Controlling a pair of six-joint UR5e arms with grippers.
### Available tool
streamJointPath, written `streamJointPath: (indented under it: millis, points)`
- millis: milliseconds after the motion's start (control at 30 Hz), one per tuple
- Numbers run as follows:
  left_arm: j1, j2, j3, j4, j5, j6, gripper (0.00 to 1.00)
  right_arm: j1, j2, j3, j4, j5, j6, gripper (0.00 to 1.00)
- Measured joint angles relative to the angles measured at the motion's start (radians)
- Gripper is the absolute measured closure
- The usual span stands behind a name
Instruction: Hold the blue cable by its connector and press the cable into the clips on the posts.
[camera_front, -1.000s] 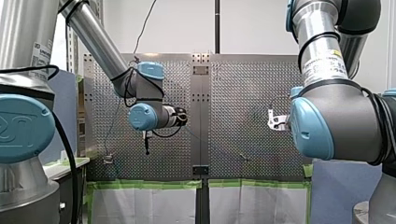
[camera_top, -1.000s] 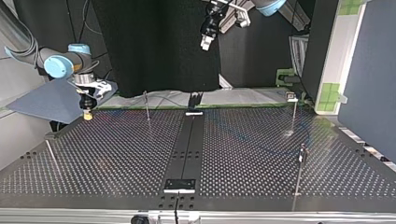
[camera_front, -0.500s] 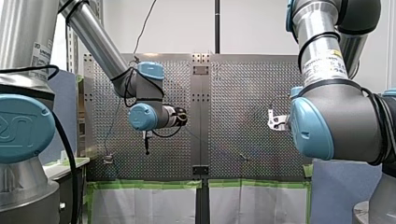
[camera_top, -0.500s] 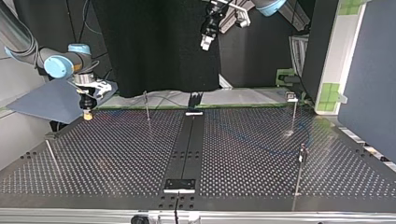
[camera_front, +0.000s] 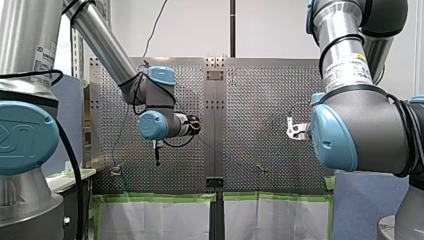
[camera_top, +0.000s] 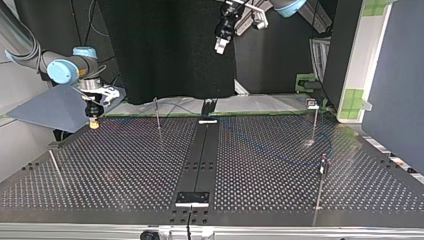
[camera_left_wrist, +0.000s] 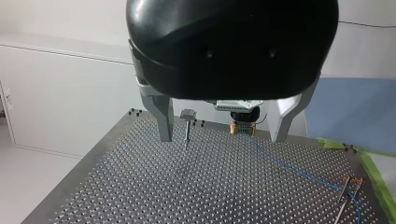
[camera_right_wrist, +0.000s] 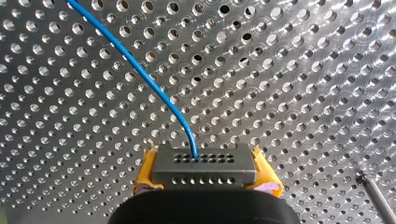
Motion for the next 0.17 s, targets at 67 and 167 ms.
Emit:
streamJointPath:
  millis: [67, 167]
  points:
    - [0.0, 0.0, 0.0, 0.0, 0.0, 0.0, 0.0, 0.0, 0.0, 0.0, 0.0, 0.0, 0.0, 1.0]
    - [0.0, 0.0, 0.0, 0.0, 0.0, 0.0, 0.0, 0.0, 0.0, 0.0, 0.0, 0.0, 0.0, 1.0]
